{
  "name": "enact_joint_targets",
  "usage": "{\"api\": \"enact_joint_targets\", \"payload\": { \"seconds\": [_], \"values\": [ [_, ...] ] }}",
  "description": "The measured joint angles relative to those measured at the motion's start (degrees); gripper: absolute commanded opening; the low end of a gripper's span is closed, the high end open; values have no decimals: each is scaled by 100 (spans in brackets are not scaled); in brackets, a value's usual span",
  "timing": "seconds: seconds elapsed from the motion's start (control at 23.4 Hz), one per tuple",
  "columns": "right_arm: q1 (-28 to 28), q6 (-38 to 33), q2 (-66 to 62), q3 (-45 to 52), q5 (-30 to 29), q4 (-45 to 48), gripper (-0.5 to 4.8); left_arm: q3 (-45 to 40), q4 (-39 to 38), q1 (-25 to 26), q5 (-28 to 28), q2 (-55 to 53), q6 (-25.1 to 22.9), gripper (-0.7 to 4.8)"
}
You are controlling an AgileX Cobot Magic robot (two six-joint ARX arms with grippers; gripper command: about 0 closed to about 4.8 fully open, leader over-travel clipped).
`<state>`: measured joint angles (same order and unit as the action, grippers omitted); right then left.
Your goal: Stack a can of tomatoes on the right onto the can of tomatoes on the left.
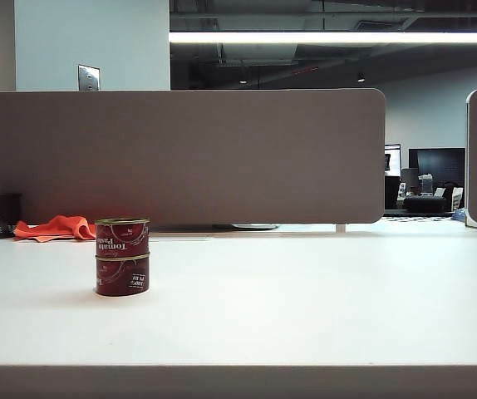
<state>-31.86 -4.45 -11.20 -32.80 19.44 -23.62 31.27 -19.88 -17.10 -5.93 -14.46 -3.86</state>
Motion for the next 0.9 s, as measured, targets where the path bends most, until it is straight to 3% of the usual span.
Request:
{"api": "enact_joint_targets", "payload": {
  "seconds": [0.26,0.51,0.9],
  "values": [
    [-2,566,-7,1572,-15,1858,-8,-1663,1423,0,0,2,11,-5],
    [-2,581,-2,2662,-15,3150,-7,-2761,2677,0,205,7,472,-6],
    [11,584,11,3239,-20,3609,-7,-3112,2964,4,339,11,472,-5]
  ]
}}
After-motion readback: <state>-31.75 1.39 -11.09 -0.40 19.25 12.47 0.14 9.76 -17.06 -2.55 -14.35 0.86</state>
